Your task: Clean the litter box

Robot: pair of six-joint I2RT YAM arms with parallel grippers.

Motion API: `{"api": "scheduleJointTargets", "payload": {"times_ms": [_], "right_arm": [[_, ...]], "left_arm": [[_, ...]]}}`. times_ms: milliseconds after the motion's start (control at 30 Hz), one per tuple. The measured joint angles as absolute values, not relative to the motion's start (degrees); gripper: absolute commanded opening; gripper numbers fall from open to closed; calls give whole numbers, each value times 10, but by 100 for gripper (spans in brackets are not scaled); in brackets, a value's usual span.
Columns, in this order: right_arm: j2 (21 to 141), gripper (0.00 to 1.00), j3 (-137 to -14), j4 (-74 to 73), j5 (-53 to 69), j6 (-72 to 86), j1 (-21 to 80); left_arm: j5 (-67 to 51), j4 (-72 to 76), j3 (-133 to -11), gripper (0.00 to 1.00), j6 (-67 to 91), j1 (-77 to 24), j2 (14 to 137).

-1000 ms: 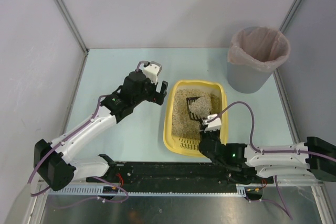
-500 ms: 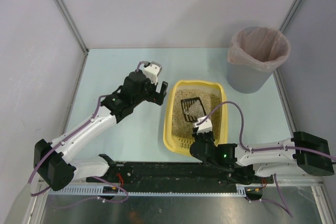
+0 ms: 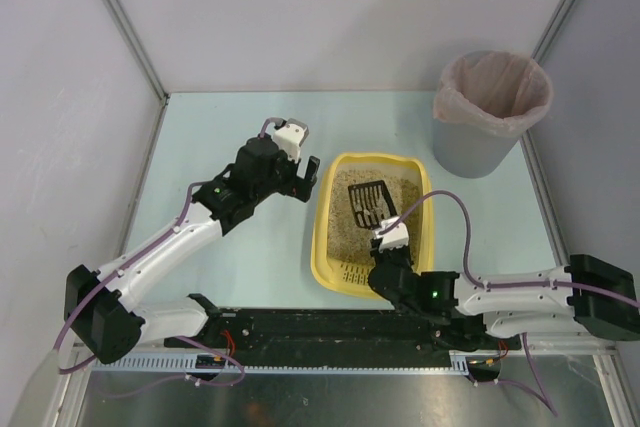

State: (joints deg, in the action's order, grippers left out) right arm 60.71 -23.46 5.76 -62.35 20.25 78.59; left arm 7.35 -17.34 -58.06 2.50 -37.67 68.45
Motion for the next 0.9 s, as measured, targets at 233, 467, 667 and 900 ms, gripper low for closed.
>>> {"api": "scheduleJointTargets", "payload": {"times_ms": [233, 467, 667, 900], "right_arm": [[630, 0, -245, 51, -623, 197, 785], [619, 0, -241, 65, -621, 181, 795], [608, 0, -238, 74, -616, 162, 801], [612, 0, -239, 70, -602, 157, 786]], "left_arm": [[73, -173, -580, 100, 25, -377, 684], [71, -173, -580, 99, 25, -376, 684], [69, -173, -580, 100, 25, -376, 684], [67, -173, -580, 100, 26, -376, 684]]}}
